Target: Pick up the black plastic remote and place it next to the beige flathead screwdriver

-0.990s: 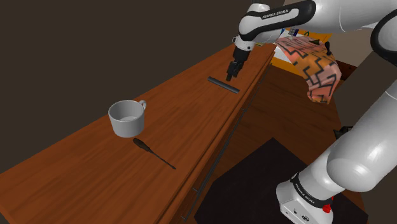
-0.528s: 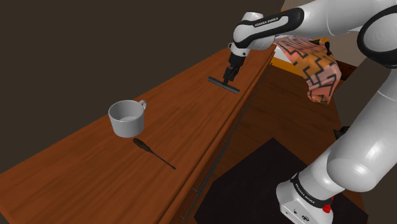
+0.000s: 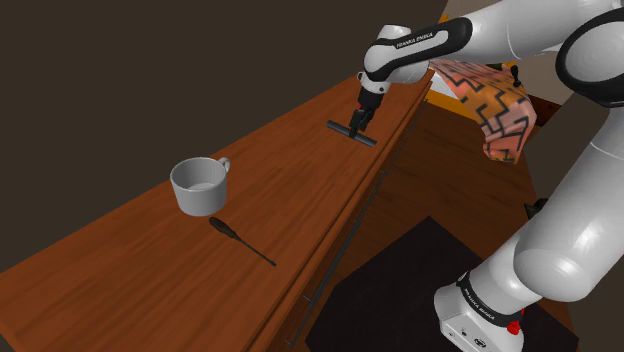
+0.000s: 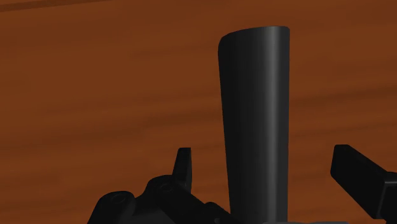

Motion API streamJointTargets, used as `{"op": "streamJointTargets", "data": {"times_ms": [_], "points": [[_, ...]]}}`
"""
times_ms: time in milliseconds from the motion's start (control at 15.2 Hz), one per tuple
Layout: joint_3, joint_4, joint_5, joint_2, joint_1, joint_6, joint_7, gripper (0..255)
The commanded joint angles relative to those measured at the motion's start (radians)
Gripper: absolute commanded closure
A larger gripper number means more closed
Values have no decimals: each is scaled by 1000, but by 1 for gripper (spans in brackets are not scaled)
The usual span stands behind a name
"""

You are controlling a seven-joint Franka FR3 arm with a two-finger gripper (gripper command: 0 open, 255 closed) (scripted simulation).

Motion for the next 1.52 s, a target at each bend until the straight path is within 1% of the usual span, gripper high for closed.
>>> {"op": "streamJointTargets", "data": {"times_ms": [0,66,660,1452], "points": [[0,0,0,0,0,0,0,0],[0,0,0,0,0,0,0,255],[0,0,0,0,0,0,0,255],[-4,88,-20,-61,2,-147,21,255]]}}
